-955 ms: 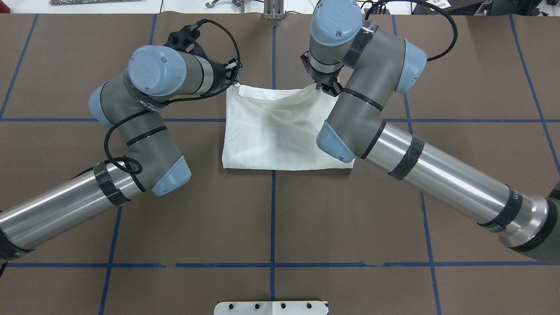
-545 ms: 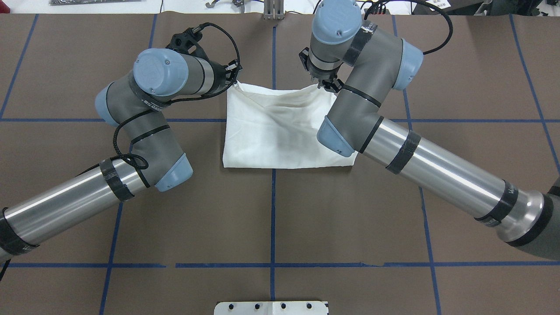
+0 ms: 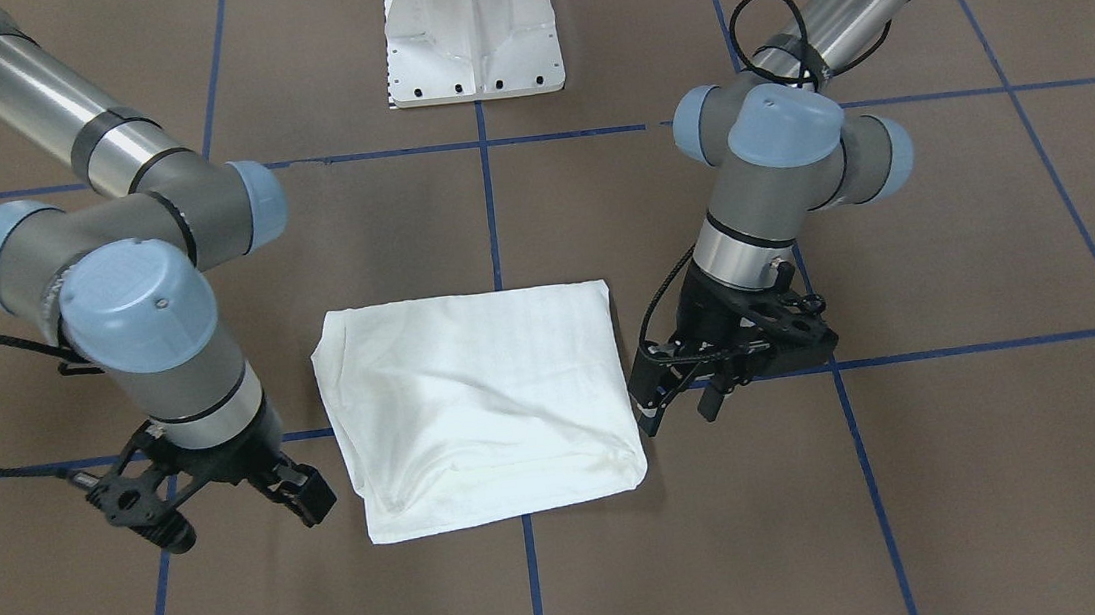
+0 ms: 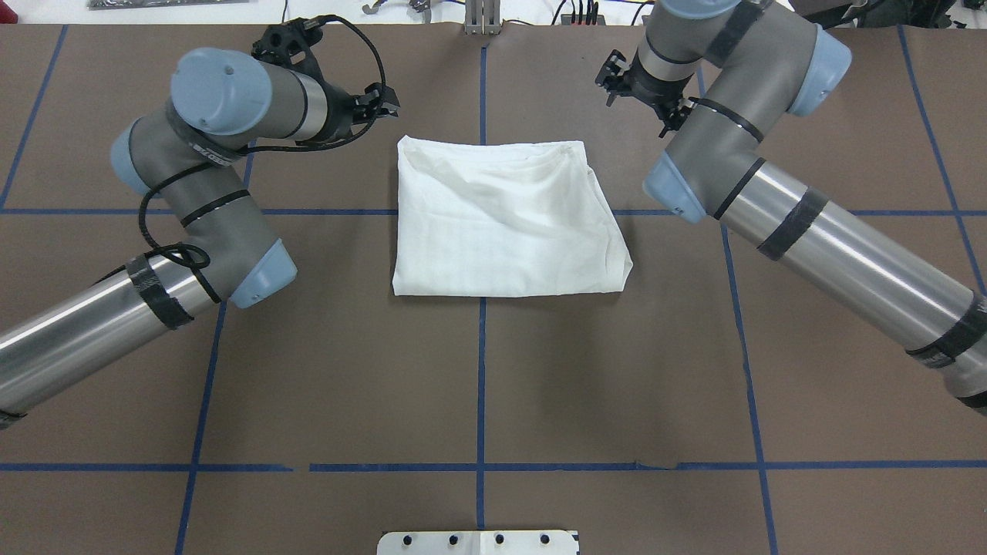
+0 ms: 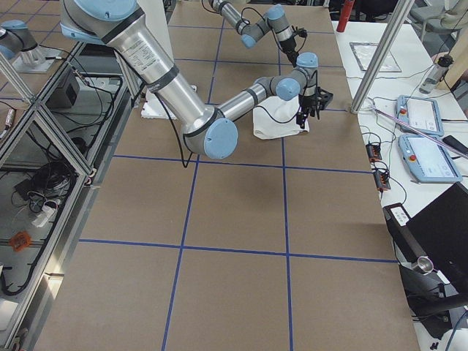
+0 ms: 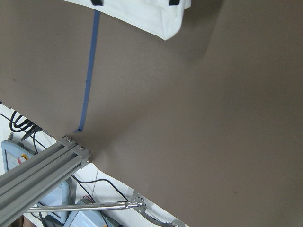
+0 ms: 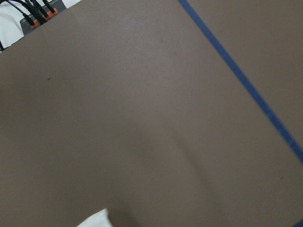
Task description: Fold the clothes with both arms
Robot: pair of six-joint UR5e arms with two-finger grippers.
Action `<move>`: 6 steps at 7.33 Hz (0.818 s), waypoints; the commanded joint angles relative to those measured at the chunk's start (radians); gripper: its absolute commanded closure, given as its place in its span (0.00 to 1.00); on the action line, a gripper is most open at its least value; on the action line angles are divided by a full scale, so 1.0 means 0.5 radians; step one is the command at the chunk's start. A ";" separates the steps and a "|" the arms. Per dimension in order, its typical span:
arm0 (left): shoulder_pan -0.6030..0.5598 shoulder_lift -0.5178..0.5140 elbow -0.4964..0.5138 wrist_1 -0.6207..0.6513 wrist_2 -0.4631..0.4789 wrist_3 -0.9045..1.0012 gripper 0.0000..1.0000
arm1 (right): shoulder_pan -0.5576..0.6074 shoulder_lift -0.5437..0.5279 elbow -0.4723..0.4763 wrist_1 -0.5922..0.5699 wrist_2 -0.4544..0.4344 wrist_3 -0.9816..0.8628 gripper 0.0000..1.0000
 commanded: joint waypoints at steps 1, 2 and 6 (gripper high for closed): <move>-0.187 0.442 -0.323 0.003 -0.155 0.735 0.00 | 0.282 -0.360 0.042 0.200 0.260 -0.582 0.00; -0.352 0.563 -0.358 0.009 -0.316 1.072 0.00 | 0.417 -0.498 0.043 0.244 0.365 -0.932 0.00; -1.036 0.922 -0.349 0.198 -0.760 2.230 0.00 | 0.917 -0.824 0.049 0.150 0.614 -1.988 0.00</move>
